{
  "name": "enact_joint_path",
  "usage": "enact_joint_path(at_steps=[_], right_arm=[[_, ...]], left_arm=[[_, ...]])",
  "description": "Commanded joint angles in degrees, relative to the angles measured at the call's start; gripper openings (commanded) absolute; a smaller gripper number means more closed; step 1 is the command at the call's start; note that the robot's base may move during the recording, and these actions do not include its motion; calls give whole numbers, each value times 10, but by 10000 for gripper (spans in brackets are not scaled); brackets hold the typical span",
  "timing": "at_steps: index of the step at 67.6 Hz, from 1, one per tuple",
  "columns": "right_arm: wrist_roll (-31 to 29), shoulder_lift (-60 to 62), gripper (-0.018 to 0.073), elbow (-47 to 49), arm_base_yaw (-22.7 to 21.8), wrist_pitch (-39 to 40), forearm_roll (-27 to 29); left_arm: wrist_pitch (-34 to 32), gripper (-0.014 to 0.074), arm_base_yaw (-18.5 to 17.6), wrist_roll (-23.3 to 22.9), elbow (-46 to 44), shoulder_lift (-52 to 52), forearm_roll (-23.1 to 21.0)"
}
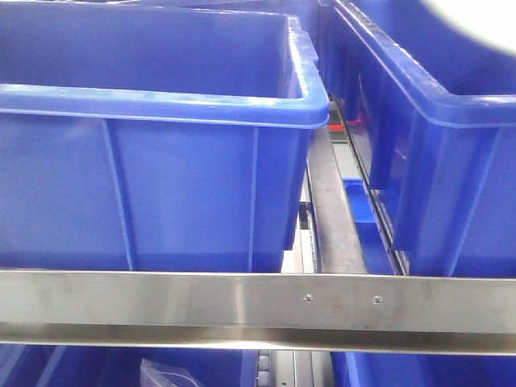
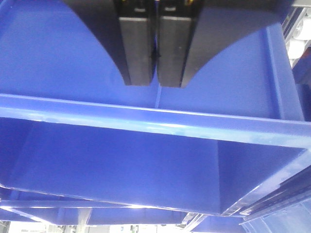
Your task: Place green plate on second shelf with right arm
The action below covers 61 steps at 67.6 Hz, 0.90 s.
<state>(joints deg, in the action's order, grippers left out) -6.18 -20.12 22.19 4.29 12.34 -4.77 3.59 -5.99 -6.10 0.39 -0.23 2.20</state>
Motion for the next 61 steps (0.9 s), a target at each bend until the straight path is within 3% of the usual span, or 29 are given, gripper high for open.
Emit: enact_joint_path(at_steps=[1, 10, 18, 25, 37, 53, 57, 61], right_arm=[[-52, -59, 57, 49, -16, 125, 66], [-155, -151, 57, 98, -52, 169, 250], [-239, -229, 57, 138, -75, 175, 332], [-270, -287, 57, 162, -77, 161, 340], [-270, -367, 78, 192, -77, 83, 340], [-268, -367, 425, 197, -76, -14, 341], [-268, -359, 403, 197, -76, -34, 342], [-268, -340, 303, 197, -76, -71, 342]], left_arm=[[-48, 131, 0, -1, 23, -10, -2], [-48, 131, 0, -1, 23, -10, -2], [-48, 131, 0, -1, 23, -10, -2], [-48, 131, 0, -1, 23, -10, -2], [-48, 131, 0, -1, 23, -10, -2], [-48, 131, 0, -1, 23, -10, -2], [-48, 131, 0, -1, 23, -10, -2], [-48, 131, 0, -1, 23, -10, -2]])
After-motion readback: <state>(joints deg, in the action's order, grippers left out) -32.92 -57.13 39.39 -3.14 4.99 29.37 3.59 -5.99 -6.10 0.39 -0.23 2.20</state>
